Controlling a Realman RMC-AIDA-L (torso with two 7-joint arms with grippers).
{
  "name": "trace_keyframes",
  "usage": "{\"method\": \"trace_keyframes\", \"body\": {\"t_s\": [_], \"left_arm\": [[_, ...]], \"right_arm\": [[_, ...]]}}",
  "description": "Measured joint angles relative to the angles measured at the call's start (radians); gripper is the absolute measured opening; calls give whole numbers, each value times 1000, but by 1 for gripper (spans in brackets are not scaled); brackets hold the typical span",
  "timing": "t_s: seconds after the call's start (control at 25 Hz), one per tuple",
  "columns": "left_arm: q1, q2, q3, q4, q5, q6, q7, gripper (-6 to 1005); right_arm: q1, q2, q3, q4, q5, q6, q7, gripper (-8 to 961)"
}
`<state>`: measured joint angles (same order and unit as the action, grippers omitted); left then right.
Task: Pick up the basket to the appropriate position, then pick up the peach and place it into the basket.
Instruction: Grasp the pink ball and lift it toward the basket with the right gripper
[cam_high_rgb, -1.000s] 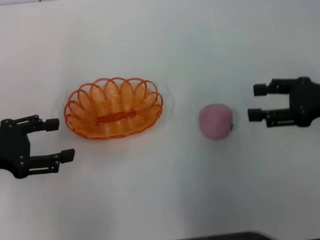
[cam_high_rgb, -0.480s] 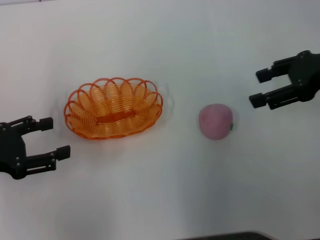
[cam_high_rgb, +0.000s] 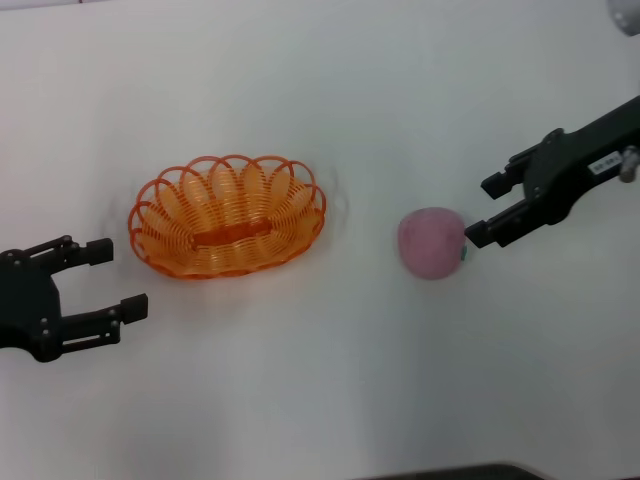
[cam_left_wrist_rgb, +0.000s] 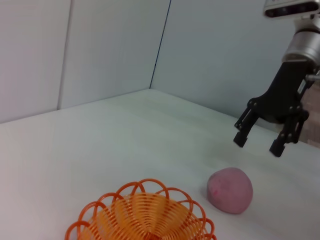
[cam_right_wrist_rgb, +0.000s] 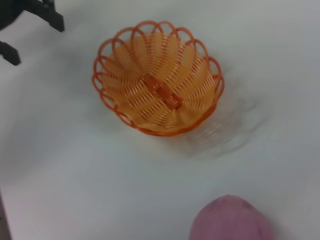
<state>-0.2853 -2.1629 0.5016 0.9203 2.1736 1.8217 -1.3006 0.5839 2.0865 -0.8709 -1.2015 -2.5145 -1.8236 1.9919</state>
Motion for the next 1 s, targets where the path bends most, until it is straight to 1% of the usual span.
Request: {"method": "trace_keyframes", "body": {"t_s": [0.24,0.52,0.72,1.0], "left_arm": [[-2,0,0,-16,0,-14,6,836],[-7,-1,2,-40,0,-41,12,836],[-8,0,0,-52,0,-48,20,836],[-8,0,0,-54,0,-49,21,836]], "right_arm": [[12,2,-64,52,1,79,11,824],[45,3,-118,188,3,200,5,825],[49,3,-158,222,4,248,4,810],[50,3,-174,224,5,256,-9,622]]}}
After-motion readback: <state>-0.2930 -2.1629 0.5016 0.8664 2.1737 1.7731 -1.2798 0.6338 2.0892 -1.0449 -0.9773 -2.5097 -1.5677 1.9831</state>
